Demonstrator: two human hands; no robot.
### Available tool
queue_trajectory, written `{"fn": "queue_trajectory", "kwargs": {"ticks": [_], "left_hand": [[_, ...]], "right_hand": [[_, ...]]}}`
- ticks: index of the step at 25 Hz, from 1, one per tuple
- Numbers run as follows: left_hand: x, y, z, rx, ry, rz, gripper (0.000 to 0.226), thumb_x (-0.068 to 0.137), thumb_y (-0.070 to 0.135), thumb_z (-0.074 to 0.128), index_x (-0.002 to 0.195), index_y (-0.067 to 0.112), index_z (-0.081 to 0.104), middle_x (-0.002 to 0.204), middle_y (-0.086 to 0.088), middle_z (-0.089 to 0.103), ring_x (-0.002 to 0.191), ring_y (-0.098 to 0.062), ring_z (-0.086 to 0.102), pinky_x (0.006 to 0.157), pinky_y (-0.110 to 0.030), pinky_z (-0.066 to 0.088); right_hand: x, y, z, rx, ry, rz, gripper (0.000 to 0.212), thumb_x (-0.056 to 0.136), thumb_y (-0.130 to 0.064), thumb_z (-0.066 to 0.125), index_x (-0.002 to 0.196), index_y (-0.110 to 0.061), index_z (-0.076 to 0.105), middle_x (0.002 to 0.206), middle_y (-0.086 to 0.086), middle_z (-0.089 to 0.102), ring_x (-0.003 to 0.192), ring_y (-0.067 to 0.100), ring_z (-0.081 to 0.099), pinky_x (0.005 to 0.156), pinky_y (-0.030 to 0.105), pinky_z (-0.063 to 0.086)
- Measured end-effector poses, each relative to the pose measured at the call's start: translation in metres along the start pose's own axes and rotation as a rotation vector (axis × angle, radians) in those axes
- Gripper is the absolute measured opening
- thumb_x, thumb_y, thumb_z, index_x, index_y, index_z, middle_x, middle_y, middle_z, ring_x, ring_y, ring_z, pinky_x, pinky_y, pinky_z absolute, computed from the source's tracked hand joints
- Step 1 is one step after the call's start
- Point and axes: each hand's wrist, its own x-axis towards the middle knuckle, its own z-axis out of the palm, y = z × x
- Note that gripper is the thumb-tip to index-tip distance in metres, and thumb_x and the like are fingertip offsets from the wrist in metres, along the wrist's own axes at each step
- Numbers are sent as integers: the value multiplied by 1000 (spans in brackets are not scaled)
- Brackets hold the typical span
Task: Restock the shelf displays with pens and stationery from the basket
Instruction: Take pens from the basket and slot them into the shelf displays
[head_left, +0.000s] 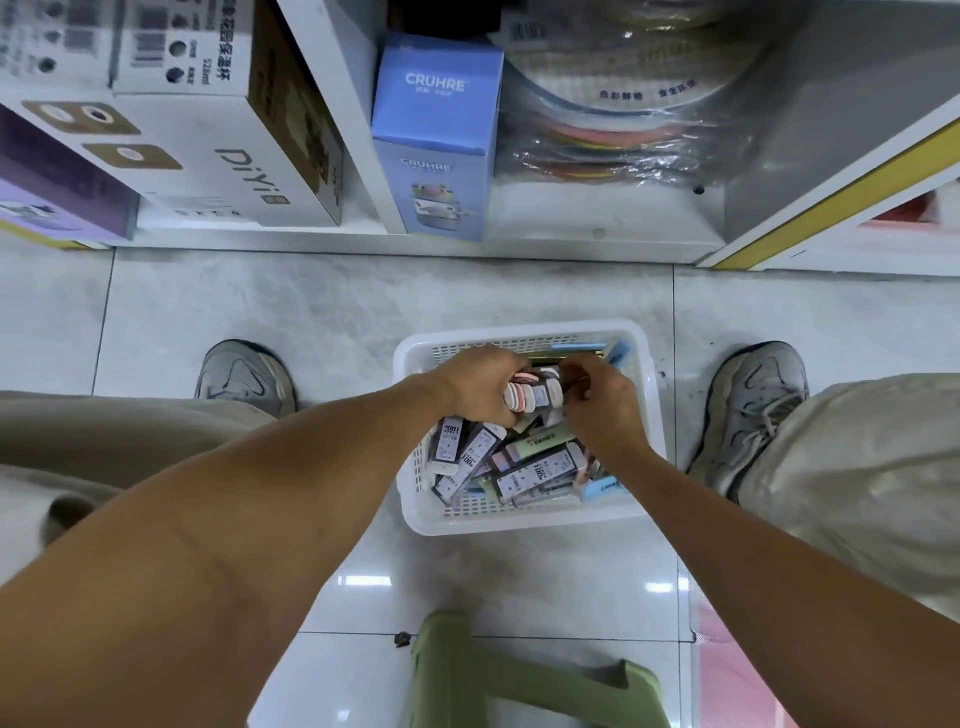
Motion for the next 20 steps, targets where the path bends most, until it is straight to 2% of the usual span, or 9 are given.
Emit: {"fn": "queue_trajectory", "kwargs": {"ticks": [3, 5, 7, 8, 10, 12, 15, 18, 20], "left_hand": [[-5, 21, -18, -303, 45, -115, 36, 64, 23, 85, 92, 19, 63, 85, 6, 67, 82, -18, 66, 71, -29, 53], [-14, 36, -35, -499, 70, -157, 40, 59, 20, 89, 90, 17, 64, 83, 9, 68, 83, -14, 66, 70, -25, 52], [-30, 55, -55, -670, 77, -115, 38, 57, 11, 90, 89, 16, 70, 84, 6, 74, 81, -13, 70, 68, -24, 53], [-40, 65, -67, -727, 83, -86, 38, 57, 7, 89, 90, 16, 73, 87, 3, 76, 82, -14, 71, 70, -25, 55], [-62, 89, -92, -795, 102, -46, 43, 59, 4, 88, 98, 13, 73, 99, -6, 76, 95, -23, 72, 86, -36, 57], [-86, 112, -116, -867, 116, -27, 49, 61, -1, 86, 107, 5, 70, 106, -17, 73, 101, -35, 70, 94, -50, 54], [-120, 142, -152, -939, 175, -6, 43, 66, -8, 80, 107, -1, 67, 96, -23, 70, 87, -37, 68, 89, -59, 53], [-155, 175, -186, -937, 264, 22, 32, 68, -10, 78, 95, 3, 67, 82, -20, 69, 72, -32, 69, 79, -53, 58], [-173, 193, -206, -971, 267, 67, 28, 70, -10, 76, 92, 5, 68, 79, -19, 69, 70, -31, 69, 73, -46, 59]], "right_hand": [[4, -15, -26, 75, -86, 73, 31, 83, 4, 57, 103, -14, 73, 87, -4, 71, 76, 17, 63, 70, 28, 50], [8, -34, -48, 361, -222, 160, 21, 83, 5, 59, 91, -7, 73, 79, 10, 74, 69, 23, 67, 65, 32, 52], [8, -58, -77, 638, -338, 194, 17, 89, 5, 56, 89, -1, 72, 77, 18, 73, 62, 25, 67, 58, 32, 55], [8, -70, -93, 713, -372, 178, 18, 91, 5, 54, 93, 2, 72, 79, 20, 72, 61, 26, 66, 57, 32, 57], [4, -97, -127, 808, -413, 119, 21, 93, 3, 49, 97, 6, 70, 85, 24, 70, 59, 27, 67, 54, 29, 56], [-6, -125, -159, 829, -416, 35, 22, 97, -4, 49, 98, 4, 69, 86, 25, 68, 60, 27, 68, 52, 27, 54], [-21, -165, -200, 804, -383, -86, 17, 98, -9, 58, 104, 4, 66, 84, 24, 68, 60, 25, 68, 50, 24, 54], [-41, -210, -238, 671, -331, -229, 24, 95, -16, 67, 102, 7, 66, 81, 23, 69, 60, 24, 67, 52, 25, 53], [-51, -240, -257, 604, -255, -297, 15, 93, -11, 69, 91, 4, 66, 72, 19, 68, 56, 21, 65, 52, 25, 54]]}}
